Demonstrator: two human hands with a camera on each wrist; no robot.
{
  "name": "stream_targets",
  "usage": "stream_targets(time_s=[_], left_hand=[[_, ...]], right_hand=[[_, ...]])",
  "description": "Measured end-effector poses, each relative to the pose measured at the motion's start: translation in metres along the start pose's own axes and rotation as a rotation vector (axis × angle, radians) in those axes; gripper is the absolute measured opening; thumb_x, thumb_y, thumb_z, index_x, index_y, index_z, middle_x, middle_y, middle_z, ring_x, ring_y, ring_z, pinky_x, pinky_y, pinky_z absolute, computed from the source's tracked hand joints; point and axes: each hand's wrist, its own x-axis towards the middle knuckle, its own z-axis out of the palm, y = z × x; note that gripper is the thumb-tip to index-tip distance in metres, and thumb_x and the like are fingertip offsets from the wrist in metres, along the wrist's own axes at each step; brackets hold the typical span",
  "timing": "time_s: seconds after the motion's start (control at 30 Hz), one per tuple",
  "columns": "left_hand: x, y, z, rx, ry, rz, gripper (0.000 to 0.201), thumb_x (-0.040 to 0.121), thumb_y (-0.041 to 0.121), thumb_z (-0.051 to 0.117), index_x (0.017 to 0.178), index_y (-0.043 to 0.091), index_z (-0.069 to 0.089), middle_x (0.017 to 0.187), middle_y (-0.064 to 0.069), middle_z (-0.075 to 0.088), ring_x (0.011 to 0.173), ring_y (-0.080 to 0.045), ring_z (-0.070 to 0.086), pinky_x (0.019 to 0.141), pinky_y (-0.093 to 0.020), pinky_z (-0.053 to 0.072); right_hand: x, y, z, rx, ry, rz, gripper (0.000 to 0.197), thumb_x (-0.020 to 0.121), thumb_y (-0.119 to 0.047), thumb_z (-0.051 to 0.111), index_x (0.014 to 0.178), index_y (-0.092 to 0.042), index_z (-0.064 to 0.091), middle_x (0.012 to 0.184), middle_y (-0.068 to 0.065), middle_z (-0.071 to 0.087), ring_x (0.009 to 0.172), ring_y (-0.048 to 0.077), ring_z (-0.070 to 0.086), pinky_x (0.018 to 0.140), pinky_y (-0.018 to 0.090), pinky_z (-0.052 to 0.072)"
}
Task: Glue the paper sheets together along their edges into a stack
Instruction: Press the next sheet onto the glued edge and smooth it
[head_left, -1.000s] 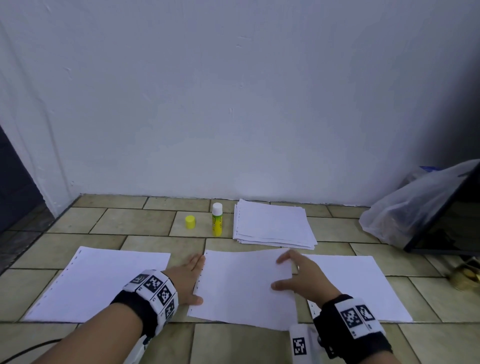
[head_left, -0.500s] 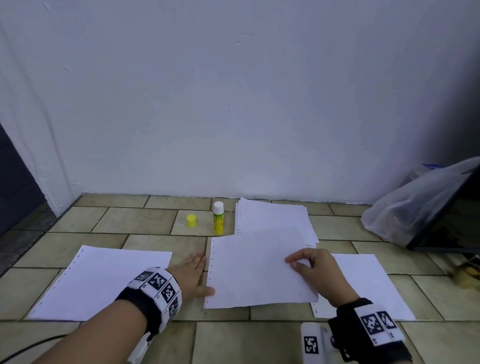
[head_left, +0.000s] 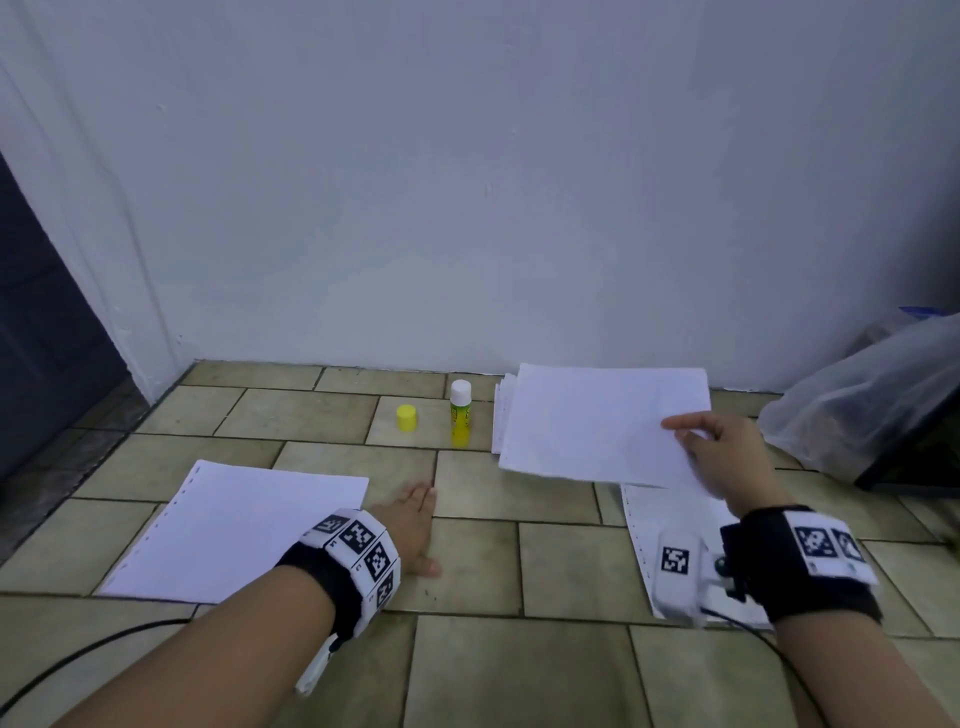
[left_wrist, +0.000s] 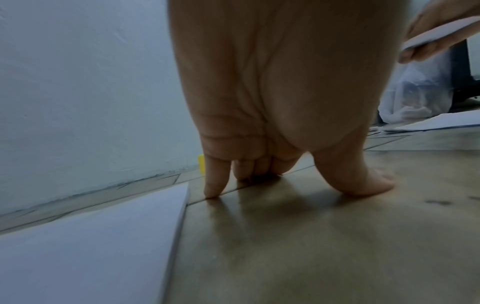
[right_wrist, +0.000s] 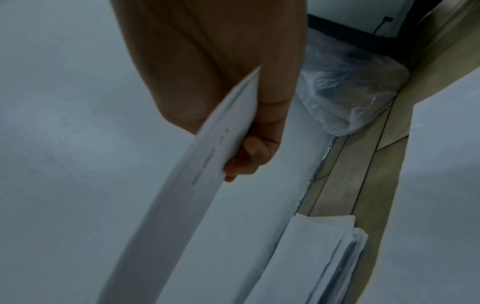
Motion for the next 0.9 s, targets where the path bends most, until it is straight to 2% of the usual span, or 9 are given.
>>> stream_targets(time_s=[0.1,0.17,0.37,0.5,0.57,0.67,0.77,0.83,0.9], left_hand=[[0.001,0.004,-0.003,0.032,0.0,-0.03,0.097,0.096,0.047,0.049,0.149,-0.002,-0.015,0.159,-0.015,-0.018,0.148,-0.025,-0.014,0.12,-0.038,0.004],[0.001,0.007,-0.005,0.054,-0.009,-0.045,0.097,0.096,0.047,0.049,0.148,-0.003,-0.015,0.158,-0.016,-0.018,0.147,-0.026,-0.015,0.118,-0.037,0.002],[0.003,0.008,-0.001,0.032,0.013,-0.061,0.098,0.094,0.045,0.053,0.149,-0.002,-0.014,0.159,-0.015,-0.017,0.148,-0.025,-0.013,0.119,-0.037,0.004],[0.007,0.004,0.005,0.055,0.017,-0.044,0.096,0.095,0.047,0.049,0.149,-0.002,-0.015,0.159,-0.016,-0.018,0.147,-0.026,-0.015,0.12,-0.038,0.004],[0.01,0.002,0.006,0.056,0.013,-0.04,0.097,0.095,0.047,0.049,0.149,-0.001,-0.015,0.159,-0.015,-0.019,0.147,-0.027,-0.017,0.121,-0.04,0.005],[0.014,0.0,0.009,0.054,-0.002,-0.036,0.097,0.095,0.048,0.049,0.149,0.0,-0.016,0.158,-0.014,-0.02,0.147,-0.026,-0.018,0.121,-0.043,0.007],[0.018,-0.001,0.011,0.063,-0.018,-0.034,0.098,0.094,0.049,0.049,0.149,0.0,-0.017,0.158,-0.014,-0.021,0.146,-0.026,-0.02,0.12,-0.045,0.011],[0.019,-0.002,0.011,0.054,-0.025,-0.037,0.098,0.094,0.048,0.049,0.149,0.001,-0.017,0.158,-0.013,-0.022,0.146,-0.026,-0.02,0.12,-0.046,0.012],[0.019,-0.001,0.01,0.056,-0.025,-0.034,0.098,0.095,0.048,0.048,0.149,0.001,-0.017,0.158,-0.013,-0.022,0.146,-0.026,-0.021,0.12,-0.045,0.011]], right_hand=[[0.03,-0.001,0.012,-0.15,-0.005,0.003,0.025,0.093,0.001,0.048,0.099,-0.005,0.071,0.1,0.011,0.068,0.064,0.0,0.06,0.064,0.013,0.041],[0.049,0.0,0.026,-0.201,-0.035,0.01,0.026,0.092,0.001,0.048,0.1,-0.005,0.072,0.111,0.017,0.067,0.092,0.023,0.062,0.078,0.019,0.037],[0.08,0.001,0.061,-0.35,-0.179,0.025,0.025,0.092,0.0,0.048,0.101,-0.003,0.072,0.111,0.016,0.066,0.105,0.032,0.059,0.078,0.022,0.038],[0.084,0.008,0.073,-0.476,-0.184,0.087,0.03,0.087,-0.004,0.054,0.057,-0.009,0.053,0.065,0.003,0.052,0.077,0.027,0.053,0.053,0.021,0.035],[0.086,0.012,0.077,-0.567,-0.292,0.096,0.006,0.083,-0.012,0.067,0.078,-0.009,0.064,0.086,0.002,0.058,0.092,0.026,0.058,0.068,0.021,0.042],[0.092,0.015,0.078,-0.775,-0.438,0.115,0.036,0.079,-0.027,0.074,0.112,-0.016,0.064,0.122,0.003,0.058,0.119,0.021,0.052,0.094,0.026,0.041],[0.092,0.012,0.081,-0.967,-0.437,0.127,0.043,0.078,-0.041,0.073,0.117,-0.028,0.062,0.144,0.012,0.035,0.137,0.031,0.027,0.11,0.037,0.03],[0.089,0.004,0.083,-1.094,-0.458,0.113,0.042,0.082,-0.041,0.068,0.121,-0.029,0.061,0.151,0.015,0.019,0.141,0.037,0.011,0.112,0.044,0.025],[0.088,0.0,0.087,-1.183,-0.455,0.096,0.038,0.087,-0.042,0.061,0.121,-0.026,0.061,0.148,0.012,0.027,0.14,0.035,0.014,0.11,0.043,0.029]])
